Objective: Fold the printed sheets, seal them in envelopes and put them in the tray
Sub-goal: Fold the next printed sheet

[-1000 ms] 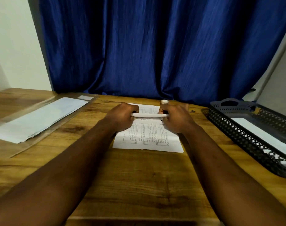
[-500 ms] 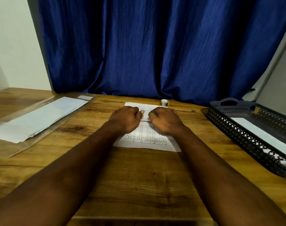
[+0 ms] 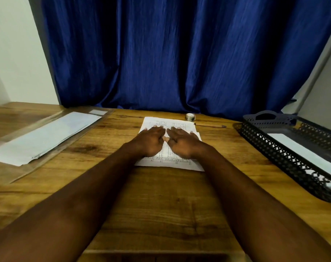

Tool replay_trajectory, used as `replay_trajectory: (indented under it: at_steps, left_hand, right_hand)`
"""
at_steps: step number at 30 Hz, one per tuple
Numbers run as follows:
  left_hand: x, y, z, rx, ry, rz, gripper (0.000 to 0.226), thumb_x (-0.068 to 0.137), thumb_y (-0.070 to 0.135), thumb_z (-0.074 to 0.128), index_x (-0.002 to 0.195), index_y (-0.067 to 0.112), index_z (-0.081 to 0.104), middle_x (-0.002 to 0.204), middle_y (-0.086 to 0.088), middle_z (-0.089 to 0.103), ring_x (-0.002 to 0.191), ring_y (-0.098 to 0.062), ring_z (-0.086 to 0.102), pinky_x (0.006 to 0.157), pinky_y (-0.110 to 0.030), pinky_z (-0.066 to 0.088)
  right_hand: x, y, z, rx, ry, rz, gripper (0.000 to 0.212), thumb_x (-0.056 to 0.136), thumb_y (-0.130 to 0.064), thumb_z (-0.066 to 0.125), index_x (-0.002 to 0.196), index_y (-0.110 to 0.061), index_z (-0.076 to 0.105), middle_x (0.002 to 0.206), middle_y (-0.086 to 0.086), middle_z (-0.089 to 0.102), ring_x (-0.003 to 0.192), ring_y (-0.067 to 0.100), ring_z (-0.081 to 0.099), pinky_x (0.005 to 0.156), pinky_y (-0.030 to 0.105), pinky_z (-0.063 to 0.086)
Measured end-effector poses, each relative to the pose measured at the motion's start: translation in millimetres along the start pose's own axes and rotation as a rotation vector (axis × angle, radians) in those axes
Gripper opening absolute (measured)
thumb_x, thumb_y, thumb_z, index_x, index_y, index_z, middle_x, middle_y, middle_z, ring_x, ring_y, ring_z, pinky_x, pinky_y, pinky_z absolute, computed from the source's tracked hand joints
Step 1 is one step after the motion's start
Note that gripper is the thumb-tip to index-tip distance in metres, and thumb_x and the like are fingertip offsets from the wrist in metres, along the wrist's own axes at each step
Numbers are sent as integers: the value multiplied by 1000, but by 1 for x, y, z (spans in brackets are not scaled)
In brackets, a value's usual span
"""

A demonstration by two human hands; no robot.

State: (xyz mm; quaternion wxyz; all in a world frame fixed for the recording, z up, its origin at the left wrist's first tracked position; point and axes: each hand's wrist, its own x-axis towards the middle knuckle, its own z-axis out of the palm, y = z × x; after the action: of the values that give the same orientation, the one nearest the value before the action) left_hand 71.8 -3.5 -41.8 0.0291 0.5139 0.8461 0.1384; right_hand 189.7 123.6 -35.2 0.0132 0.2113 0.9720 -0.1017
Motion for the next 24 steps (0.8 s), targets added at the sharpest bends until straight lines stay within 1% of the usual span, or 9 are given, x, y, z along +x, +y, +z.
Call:
replay_trajectory:
  at_steps: [3,8,11,18,20,21,22,24]
  left_hand:
    - [3,-1,0,114,-69,-85,61,114,46,20,169,21,9,177,1,0,163,-18,-3,131,-45,1]
    - [6,0,3,162,-88,-189,74,108,65,13,169,25,3,176,2,-6,163,-20,-7,131,-49,-3]
    - [4,3,4,161,-74,-239,77,106,68,13,169,26,3,176,2,-6,163,-21,-7,131,-49,-5]
    - [6,3,7,188,-37,-243,79,105,69,13,169,23,6,177,-1,-2,163,-24,-2,131,-51,-1]
    - [4,2,6,176,-20,-239,80,105,70,15,169,22,10,177,-1,1,163,-24,1,131,-51,1]
    - [2,3,5,167,-7,-235,81,105,71,17,169,22,13,177,-2,4,163,-24,3,131,-51,3]
    - [0,3,5,152,10,-232,81,105,71,20,168,21,16,176,-3,7,163,-25,6,131,-51,5]
    - [-6,5,3,97,78,-222,82,103,71,31,167,19,23,175,-5,16,162,-26,15,131,-50,14]
  right_hand:
    - [-2,4,-1,13,-19,73,60,113,-50,17,170,-35,3,177,-8,-8,163,13,-10,130,54,-7]
    - [-5,12,-3,15,13,231,61,113,-47,17,170,-33,0,177,-5,-11,163,20,-12,128,60,-10]
    - [-5,18,-2,28,36,317,62,113,-47,18,170,-32,-1,177,-4,-12,163,22,-12,127,61,-10]
    - [-6,14,-2,13,46,339,62,113,-46,18,170,-32,0,178,-4,-10,164,23,-9,127,62,-7]
    - [-7,13,0,17,93,339,61,112,-46,20,170,-30,7,178,-3,-3,164,23,-3,127,63,-3]
    - [-8,12,1,21,129,341,61,112,-45,22,169,-27,14,178,-1,4,164,24,3,128,63,0]
    - [-9,12,2,29,173,345,59,111,-43,26,167,-24,24,177,2,14,163,25,13,127,62,6]
    - [-15,11,4,61,306,348,52,109,-41,34,156,-21,44,166,5,39,153,27,34,124,61,20]
